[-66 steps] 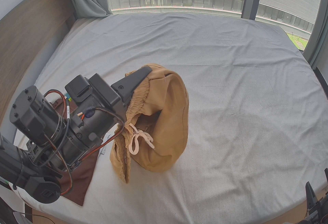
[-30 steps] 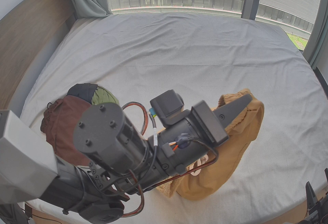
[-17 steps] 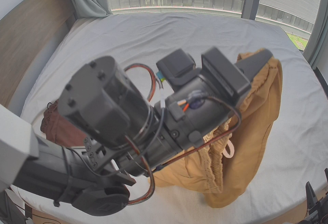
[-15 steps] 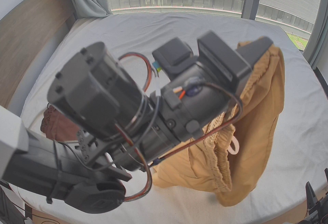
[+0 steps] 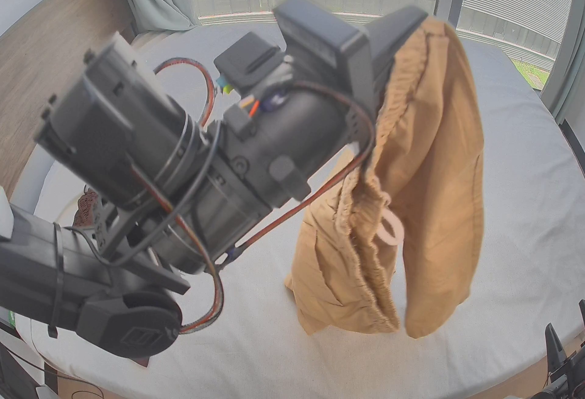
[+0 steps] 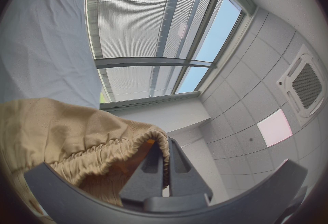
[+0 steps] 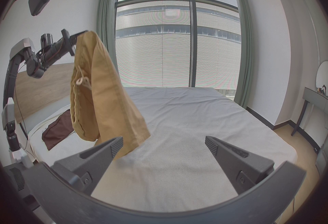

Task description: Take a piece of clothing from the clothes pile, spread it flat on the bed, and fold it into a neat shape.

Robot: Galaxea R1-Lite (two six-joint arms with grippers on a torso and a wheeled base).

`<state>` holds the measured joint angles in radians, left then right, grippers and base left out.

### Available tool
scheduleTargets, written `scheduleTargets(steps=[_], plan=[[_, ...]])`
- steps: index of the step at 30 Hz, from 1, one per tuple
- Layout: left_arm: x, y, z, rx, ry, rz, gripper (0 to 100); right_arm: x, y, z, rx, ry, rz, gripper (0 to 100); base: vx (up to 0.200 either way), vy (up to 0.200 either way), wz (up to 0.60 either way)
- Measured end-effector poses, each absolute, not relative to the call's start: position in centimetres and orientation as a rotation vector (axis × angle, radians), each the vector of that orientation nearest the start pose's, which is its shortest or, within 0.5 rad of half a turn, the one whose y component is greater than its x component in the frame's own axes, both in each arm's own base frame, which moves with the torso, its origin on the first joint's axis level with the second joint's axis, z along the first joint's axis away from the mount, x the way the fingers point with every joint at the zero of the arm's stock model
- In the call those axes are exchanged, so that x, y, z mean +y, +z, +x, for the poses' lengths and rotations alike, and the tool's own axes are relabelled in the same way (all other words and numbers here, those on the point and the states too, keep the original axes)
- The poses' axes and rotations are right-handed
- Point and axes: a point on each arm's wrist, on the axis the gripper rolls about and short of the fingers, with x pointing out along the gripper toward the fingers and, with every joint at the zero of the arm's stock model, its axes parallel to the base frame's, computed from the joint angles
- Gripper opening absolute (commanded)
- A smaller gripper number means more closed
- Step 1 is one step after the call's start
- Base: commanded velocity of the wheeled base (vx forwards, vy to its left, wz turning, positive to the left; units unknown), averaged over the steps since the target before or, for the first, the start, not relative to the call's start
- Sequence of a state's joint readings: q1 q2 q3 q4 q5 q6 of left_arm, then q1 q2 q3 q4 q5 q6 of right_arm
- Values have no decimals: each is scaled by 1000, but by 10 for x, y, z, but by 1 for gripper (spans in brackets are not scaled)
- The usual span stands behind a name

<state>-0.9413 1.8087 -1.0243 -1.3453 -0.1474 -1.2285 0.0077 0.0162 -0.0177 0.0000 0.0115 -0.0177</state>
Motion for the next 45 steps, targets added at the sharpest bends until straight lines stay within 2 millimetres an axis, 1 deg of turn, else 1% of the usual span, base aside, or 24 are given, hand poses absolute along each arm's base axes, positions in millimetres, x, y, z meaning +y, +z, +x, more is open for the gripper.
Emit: scheduleTargets(steps=[4,5,8,10,13,20,29,37,40,45], plan=[[-257,242,205,242,-1180,-1223,0,0,81,-23,-2,19,-18,100,0,0,0],[-226,199,224,236,-1056,-1110,0,0,81,-23,-2,19,-18,100,0,0,0],[-213,182,234,212,-1010,-1057,0,0,81,-23,-2,19,-18,100,0,0,0],[-204,167,242,222,-963,-1025,0,0,81,-23,-2,19,-18,100,0,0,0],[-197,152,247,254,-912,-1007,0,0,81,-23,-3,19,-18,100,0,0,0],[-185,135,258,268,-839,-964,0,0,81,-23,-3,19,-18,100,0,0,0],[-169,122,262,273,-767,-899,0,0,81,-23,-3,20,-18,100,0,0,0],[-139,101,261,282,-695,-707,0,0,81,-23,-3,19,-18,100,0,0,0],[-127,93,264,281,-680,-625,0,0,81,-23,-2,19,-18,100,0,0,0],[-110,84,270,297,-677,-566,0,0,81,-23,-2,19,-18,100,0,0,0]])
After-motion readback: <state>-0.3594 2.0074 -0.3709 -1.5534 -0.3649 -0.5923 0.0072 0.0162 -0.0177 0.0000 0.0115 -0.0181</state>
